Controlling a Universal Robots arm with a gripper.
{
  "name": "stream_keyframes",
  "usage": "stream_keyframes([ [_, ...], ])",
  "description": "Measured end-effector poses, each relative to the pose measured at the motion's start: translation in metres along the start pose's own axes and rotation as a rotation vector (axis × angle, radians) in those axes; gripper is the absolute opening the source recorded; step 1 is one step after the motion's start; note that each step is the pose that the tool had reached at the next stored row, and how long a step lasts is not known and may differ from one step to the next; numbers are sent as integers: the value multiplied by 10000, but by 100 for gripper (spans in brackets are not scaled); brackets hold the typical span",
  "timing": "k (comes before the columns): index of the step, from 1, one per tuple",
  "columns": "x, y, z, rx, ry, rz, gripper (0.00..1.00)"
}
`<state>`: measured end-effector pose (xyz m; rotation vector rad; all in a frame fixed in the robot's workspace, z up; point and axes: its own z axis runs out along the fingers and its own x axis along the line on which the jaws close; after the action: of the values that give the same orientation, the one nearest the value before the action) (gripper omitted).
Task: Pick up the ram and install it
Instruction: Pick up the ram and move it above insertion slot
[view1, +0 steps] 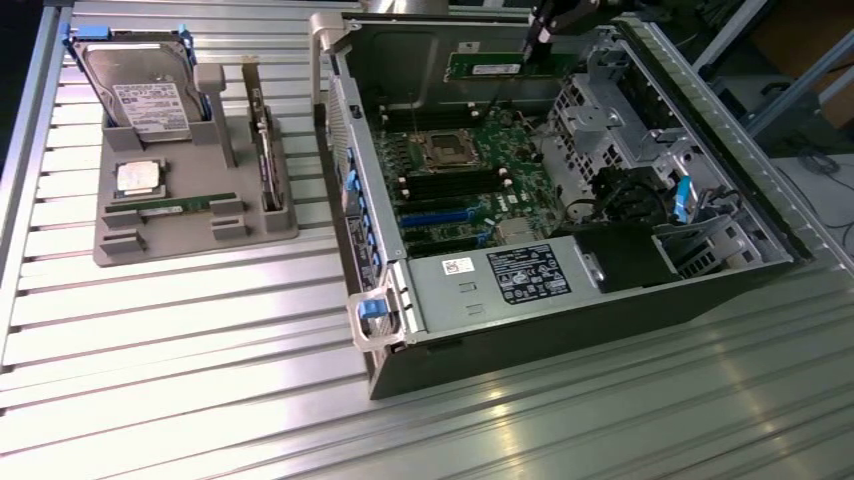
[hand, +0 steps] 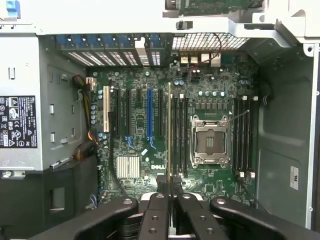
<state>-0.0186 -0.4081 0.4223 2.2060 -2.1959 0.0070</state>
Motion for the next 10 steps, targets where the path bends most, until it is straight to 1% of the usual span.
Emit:
stream_keyframes([
  [5, -63, -1, 2, -1, -12, -1, 12],
  [6, -64, 0, 14, 8, -53, -2, 12],
  [8, -64, 1, 24, 34, -164, -1, 12],
  [9, -64, 5, 29, 60, -292, -5, 12],
  [10, -64, 17, 38, 93, -364, -5, 12],
])
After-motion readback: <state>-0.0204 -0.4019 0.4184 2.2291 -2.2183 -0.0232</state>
